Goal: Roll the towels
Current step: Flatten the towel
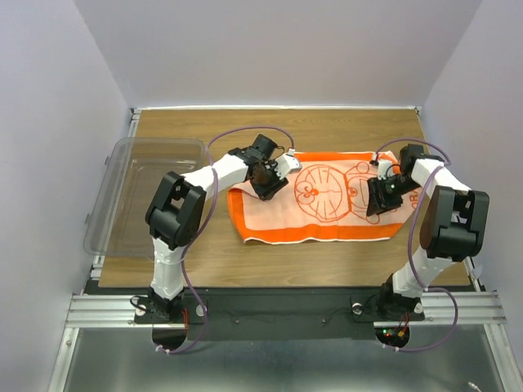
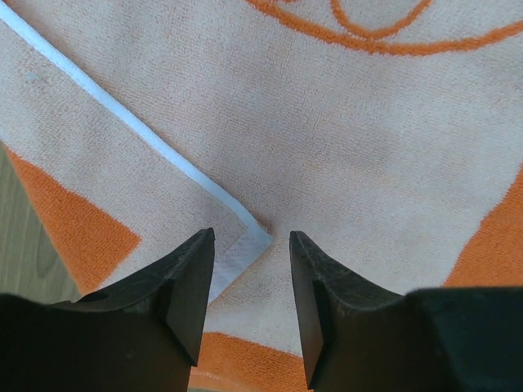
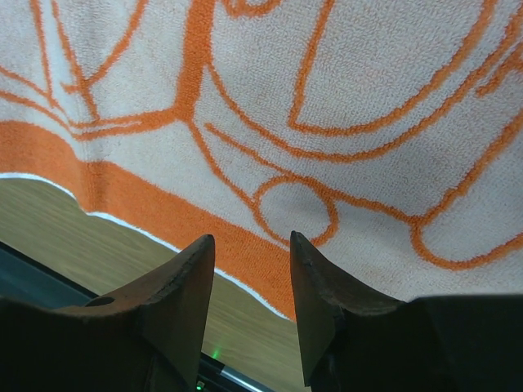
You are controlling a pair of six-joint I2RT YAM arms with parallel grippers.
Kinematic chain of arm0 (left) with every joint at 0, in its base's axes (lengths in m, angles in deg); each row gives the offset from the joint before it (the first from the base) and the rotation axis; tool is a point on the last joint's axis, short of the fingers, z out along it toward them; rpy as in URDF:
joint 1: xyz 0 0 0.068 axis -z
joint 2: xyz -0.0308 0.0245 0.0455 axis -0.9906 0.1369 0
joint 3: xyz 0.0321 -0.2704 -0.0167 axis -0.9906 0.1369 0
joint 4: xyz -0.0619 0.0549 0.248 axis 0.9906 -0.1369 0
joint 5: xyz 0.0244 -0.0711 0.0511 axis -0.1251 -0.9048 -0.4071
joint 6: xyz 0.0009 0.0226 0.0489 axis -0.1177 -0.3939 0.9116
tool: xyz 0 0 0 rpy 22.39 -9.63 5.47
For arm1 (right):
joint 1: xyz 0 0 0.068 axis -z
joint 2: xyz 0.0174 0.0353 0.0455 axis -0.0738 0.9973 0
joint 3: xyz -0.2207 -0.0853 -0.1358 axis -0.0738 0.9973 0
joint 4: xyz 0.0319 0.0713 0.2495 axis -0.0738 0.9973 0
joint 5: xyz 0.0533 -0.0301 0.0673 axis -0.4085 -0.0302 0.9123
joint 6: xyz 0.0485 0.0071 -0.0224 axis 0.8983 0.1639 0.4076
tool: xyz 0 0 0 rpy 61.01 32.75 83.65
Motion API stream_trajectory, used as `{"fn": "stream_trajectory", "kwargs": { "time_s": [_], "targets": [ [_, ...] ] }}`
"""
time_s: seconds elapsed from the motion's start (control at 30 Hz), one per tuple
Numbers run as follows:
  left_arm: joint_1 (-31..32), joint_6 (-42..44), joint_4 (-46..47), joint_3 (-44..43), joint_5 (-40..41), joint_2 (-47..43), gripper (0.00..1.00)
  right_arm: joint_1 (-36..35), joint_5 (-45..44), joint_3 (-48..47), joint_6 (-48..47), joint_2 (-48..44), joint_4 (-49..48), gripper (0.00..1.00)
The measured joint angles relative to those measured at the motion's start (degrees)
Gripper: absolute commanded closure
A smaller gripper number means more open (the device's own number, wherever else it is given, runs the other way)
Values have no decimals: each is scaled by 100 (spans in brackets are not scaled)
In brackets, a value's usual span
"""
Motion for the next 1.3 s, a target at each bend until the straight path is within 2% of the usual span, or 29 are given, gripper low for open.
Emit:
{"fn": "stream_trajectory", "kwargs": {
  "time_s": [0.13,0.33,0.4,0.5,0.53,0.63,0.77,0.9,1.03,1.07,1.1,1.13,1.23,1.3],
  "targets": [
    [11,37,2,0,79,107,46,0,-129,127,4,57,-101,53],
    [13,52,22,0,131,229,53,0,-306,284,-2,114,-225,53],
    [13,57,44,0,197,262,58,0,-389,356,-11,125,-271,53],
    [11,90,61,0,293,278,74,0,-509,402,-35,160,-313,53],
    [11,92,72,0,330,278,83,0,-535,407,-44,179,-326,53],
    [-20,140,85,0,369,278,95,0,-579,407,-46,195,-343,54],
    [-70,184,48,-4,369,275,100,0,-697,407,-66,205,-374,54],
    [-184,247,-160,-116,387,245,100,0,-815,407,-111,227,-413,54],
    [-619,295,-149,-640,697,225,100,-2,-839,426,-153,221,-431,54],
    [-796,297,-109,-866,820,236,90,-2,-841,428,-164,221,-431,54],
    [-951,293,-4,-1097,964,256,67,-2,-837,428,-177,219,-426,53],
    [-1123,289,133,-1370,1097,289,58,-2,-837,428,-177,216,-426,52],
    [-1478,199,356,-2011,1480,415,34,-44,-789,428,-232,197,-398,49],
    [-1600,153,516,-2262,1622,492,33,-79,-678,378,-243,195,-289,49]
  ]
}}
